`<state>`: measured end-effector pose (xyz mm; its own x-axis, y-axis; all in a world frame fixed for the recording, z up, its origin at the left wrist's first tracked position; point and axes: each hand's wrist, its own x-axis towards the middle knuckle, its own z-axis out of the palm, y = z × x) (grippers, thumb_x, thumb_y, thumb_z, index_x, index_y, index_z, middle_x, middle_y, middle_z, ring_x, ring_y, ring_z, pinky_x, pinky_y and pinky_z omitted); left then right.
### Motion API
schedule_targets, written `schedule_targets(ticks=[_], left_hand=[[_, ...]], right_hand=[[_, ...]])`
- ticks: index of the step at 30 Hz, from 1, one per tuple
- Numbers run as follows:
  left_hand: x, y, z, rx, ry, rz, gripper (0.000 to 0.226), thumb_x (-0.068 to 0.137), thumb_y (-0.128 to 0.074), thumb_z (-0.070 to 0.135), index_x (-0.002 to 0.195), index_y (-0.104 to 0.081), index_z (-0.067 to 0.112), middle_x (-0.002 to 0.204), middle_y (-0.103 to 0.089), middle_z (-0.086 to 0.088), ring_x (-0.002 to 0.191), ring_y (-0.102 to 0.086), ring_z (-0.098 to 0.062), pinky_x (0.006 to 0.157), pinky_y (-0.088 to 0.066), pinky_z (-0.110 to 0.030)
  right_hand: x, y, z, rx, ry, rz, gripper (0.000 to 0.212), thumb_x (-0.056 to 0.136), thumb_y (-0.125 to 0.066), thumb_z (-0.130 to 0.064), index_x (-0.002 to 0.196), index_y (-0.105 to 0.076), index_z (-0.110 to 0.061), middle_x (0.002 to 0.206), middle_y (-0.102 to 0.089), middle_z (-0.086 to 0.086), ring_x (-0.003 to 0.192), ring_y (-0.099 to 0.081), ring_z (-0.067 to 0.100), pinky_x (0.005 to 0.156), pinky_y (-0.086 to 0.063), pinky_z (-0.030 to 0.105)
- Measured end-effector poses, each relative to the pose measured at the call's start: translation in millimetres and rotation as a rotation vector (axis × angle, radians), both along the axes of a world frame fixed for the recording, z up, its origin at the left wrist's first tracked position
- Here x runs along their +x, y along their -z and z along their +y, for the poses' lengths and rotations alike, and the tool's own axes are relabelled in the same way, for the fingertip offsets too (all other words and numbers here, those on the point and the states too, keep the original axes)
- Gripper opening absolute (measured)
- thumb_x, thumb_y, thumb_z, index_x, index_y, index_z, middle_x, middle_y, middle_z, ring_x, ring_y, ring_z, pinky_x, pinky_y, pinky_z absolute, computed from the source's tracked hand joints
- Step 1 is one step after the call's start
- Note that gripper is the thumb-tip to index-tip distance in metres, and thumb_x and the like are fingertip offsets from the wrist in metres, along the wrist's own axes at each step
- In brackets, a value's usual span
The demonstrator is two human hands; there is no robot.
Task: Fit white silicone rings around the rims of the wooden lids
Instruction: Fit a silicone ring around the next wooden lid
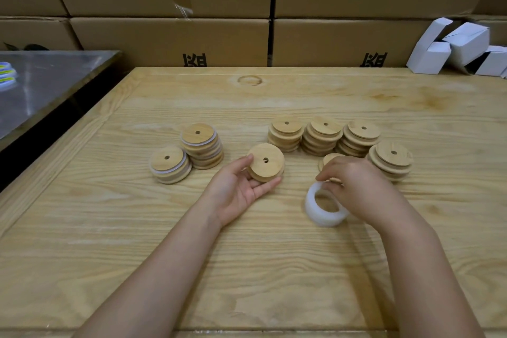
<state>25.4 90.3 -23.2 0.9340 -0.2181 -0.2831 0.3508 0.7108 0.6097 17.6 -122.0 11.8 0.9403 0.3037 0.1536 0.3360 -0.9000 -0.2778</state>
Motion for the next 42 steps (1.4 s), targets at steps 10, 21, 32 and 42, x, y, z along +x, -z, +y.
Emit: schedule_targets(ticks=[10,21,32,42], left_hand=[[2,2,-2,0.053,-0.016,-0.064,0.023,0.099,-0.04,0.019,0.106,-0.058,0.007,0.093,-0.072,-0.011,0.085,-0.071,-0.026,0.067,-0.059,-0.04],[-9,4,-5,0.282,-0.046,-0.38,0.01,0.083,-0.054,0.016,0.091,-0.061,0.015,0.088,-0.068,-0.013,0.078,-0.068,-0.027,0.062,-0.058,-0.043],[-19,3,-17,0.629,-0.169,-0.592,0.012,0.081,-0.06,0.025,0.088,-0.057,0.017,0.078,-0.068,-0.007,0.075,-0.066,-0.026,0.064,-0.057,-0.051],[-20,4,-16,0.714,-0.201,-0.627,0.011,0.085,-0.057,0.025,0.081,-0.057,0.035,0.074,-0.066,-0.005,0.07,-0.062,-0.021,0.061,-0.054,-0.044]], right_hand=[[-8,-11,7,0.324,-0.08,-0.089,0.01,0.088,-0.062,-0.013,0.086,-0.063,-0.022,0.088,-0.059,-0.013,0.091,-0.052,0.003,0.074,-0.037,0.013],[-10,-1,43,0.791,-0.057,0.026,0.009,0.08,-0.071,-0.019,0.075,-0.065,-0.024,0.079,-0.066,-0.015,0.082,-0.058,-0.001,0.079,-0.044,0.018],[-8,8,55,1.004,0.048,-0.045,0.022,0.079,-0.071,-0.009,0.069,-0.064,-0.028,0.087,-0.064,-0.011,0.085,-0.061,0.001,0.073,-0.052,0.019],[-5,9,53,1.033,0.062,-0.03,0.018,0.08,-0.071,-0.011,0.072,-0.066,-0.026,0.082,-0.068,-0.008,0.076,-0.063,0.001,0.07,-0.049,0.013]])
